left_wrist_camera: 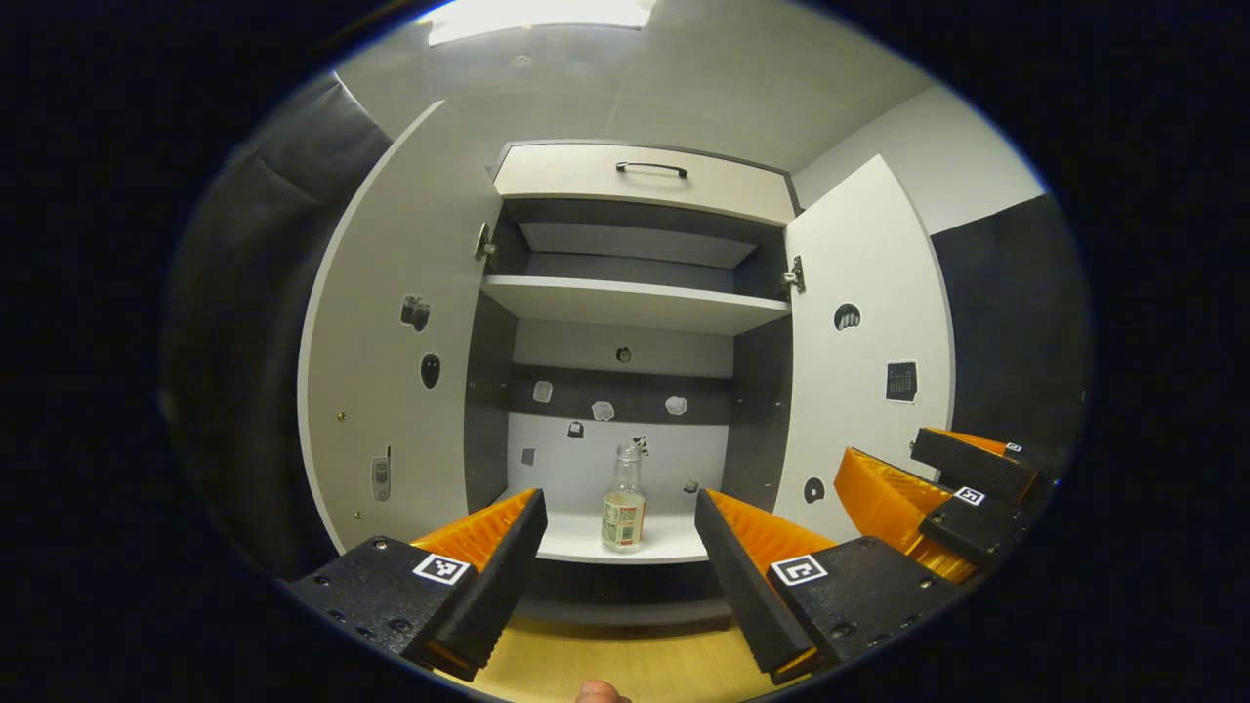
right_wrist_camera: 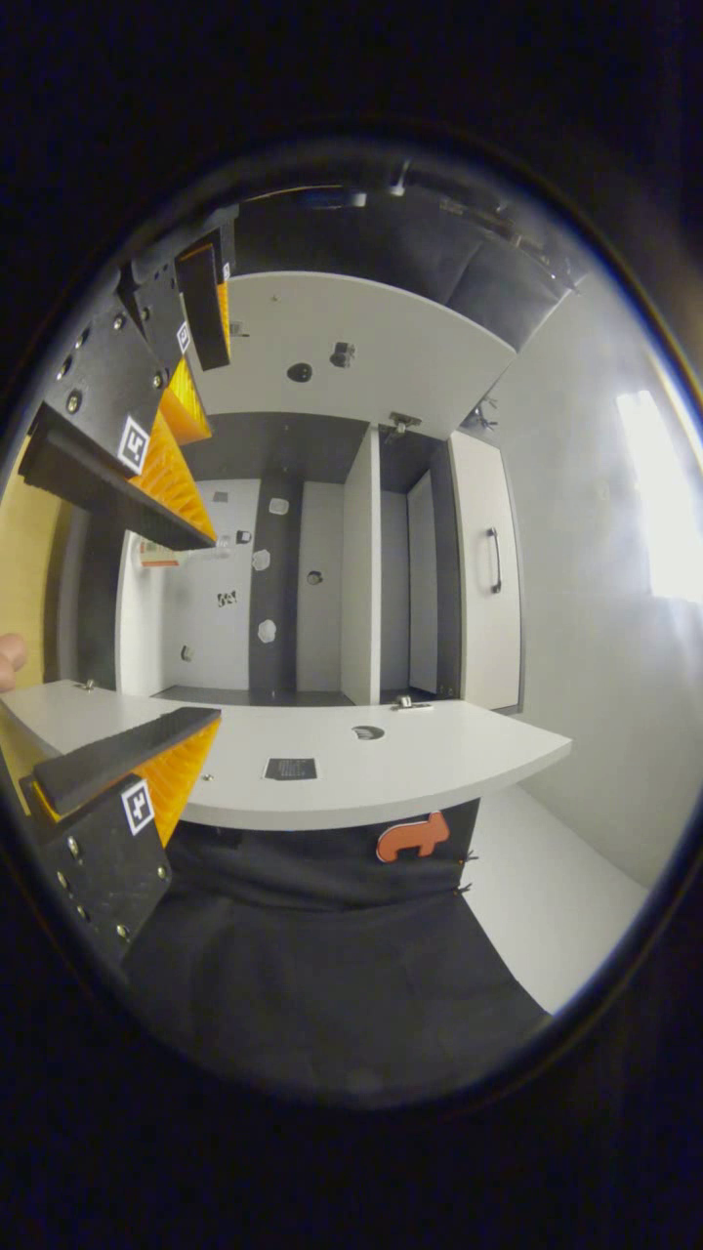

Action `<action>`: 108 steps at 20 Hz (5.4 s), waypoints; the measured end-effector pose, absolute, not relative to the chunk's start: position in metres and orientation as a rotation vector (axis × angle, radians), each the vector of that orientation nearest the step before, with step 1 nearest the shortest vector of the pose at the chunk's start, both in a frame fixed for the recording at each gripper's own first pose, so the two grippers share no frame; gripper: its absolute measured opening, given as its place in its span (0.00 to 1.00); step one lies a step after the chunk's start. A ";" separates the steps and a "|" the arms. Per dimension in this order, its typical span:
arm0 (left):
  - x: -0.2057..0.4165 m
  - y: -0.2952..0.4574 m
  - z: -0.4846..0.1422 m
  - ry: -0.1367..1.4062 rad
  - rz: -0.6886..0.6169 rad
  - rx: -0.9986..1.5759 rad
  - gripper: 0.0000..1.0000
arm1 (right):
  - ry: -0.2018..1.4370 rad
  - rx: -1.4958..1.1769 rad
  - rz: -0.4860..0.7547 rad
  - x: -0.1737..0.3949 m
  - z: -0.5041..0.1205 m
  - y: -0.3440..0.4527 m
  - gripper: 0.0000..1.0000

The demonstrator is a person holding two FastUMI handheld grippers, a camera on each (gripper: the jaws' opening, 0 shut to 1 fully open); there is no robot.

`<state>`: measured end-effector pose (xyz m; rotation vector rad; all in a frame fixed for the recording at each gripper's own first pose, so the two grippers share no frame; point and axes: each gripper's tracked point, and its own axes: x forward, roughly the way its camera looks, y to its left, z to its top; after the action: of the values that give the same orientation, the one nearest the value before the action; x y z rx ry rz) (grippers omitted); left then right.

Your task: Grasp the bottle in the cabinet with the left hand and place it on the coaster, then close the right door with the right hand and the left door with the left hand.

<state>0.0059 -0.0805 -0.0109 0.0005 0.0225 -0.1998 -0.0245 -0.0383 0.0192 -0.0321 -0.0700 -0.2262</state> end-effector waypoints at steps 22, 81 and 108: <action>0.029 -0.110 -0.017 0.031 -0.245 -0.008 0.96 | -0.052 -0.035 -0.271 -0.036 0.017 -0.066 0.98; 0.031 -0.083 -0.275 0.438 -0.356 -0.033 0.48 | -0.048 0.008 -0.205 -0.067 0.007 -0.086 0.98; -0.081 -0.064 -0.409 0.684 -0.316 -0.016 0.65 | 0.004 -0.038 -0.291 -0.066 -0.011 -0.122 0.98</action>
<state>-0.0814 -0.0640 -0.4087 -0.0156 0.6843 -0.3162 -0.0657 -0.1215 -0.0106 -0.0382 0.0040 -0.2911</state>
